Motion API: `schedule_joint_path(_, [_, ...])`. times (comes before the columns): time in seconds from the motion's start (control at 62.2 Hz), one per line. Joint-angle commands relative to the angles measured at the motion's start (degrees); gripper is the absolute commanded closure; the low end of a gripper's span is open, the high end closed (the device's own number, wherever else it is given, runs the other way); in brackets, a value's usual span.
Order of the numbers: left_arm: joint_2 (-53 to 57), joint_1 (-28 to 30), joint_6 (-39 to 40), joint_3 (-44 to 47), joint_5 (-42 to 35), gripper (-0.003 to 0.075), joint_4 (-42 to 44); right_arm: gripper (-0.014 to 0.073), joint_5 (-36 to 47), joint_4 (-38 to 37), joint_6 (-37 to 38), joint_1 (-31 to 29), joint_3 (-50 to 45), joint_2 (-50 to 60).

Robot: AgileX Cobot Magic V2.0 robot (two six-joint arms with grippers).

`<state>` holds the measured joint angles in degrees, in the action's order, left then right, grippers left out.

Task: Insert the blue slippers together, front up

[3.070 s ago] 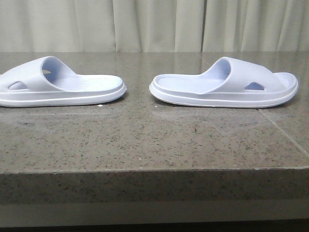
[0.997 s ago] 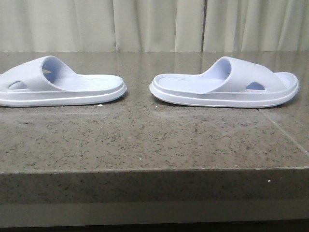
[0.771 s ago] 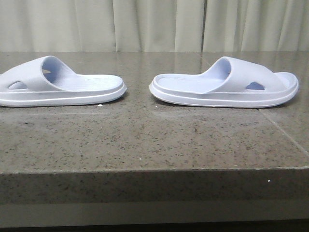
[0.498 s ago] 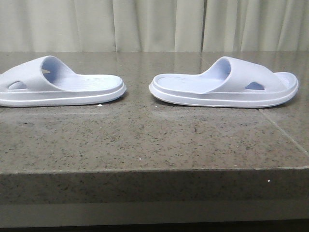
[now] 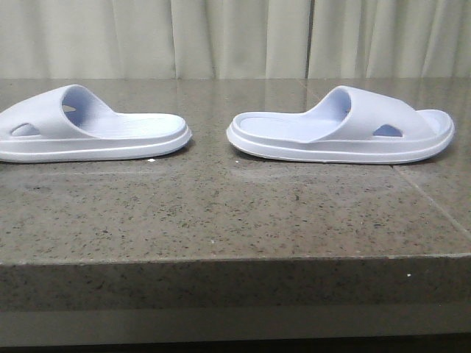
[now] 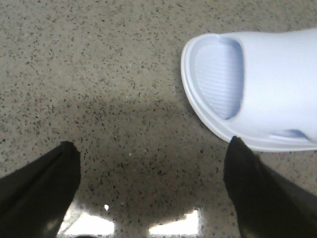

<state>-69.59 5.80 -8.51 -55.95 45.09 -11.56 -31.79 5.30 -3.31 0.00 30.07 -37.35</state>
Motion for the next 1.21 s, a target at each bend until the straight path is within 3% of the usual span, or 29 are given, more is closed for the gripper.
schedule_joint_path(0.0, [-3.1,4.8,-8.7,-4.5,0.3,0.0135,-11.2,0.0052,3.2,-0.7,-0.1,-0.2,2.1,-0.5])
schedule_joint_path(0.113, [-8.2,9.0,-18.3,-6.7,3.7,0.0135,-24.6,0.0052,3.2,-0.7,-0.1,-0.2,2.1,-0.5])
schedule_joint_path(0.193, [-11.8,10.0,-20.6,-8.3,5.4,0.0135,-28.3,0.0052,3.2,-0.7,-0.1,-0.2,2.1,-0.5])
schedule_joint_path(0.643, [-23.3,10.1,-22.6,-13.4,6.6,0.0141,-32.1,0.0052,3.2,-0.7,-0.1,-0.2,2.1,-0.5])
schedule_joint_path(0.948, [-26.5,10.1,-24.5,-13.9,7.7,0.0341,-37.3,0.0052,3.2,-0.7,-0.1,-0.2,2.1,-0.5])
schedule_joint_path(1.189, [-29.4,10.0,-28.1,-13.9,11.1,0.0374,-41.8,0.0052,3.2,-0.7,-0.1,-0.2,2.1,-0.5])
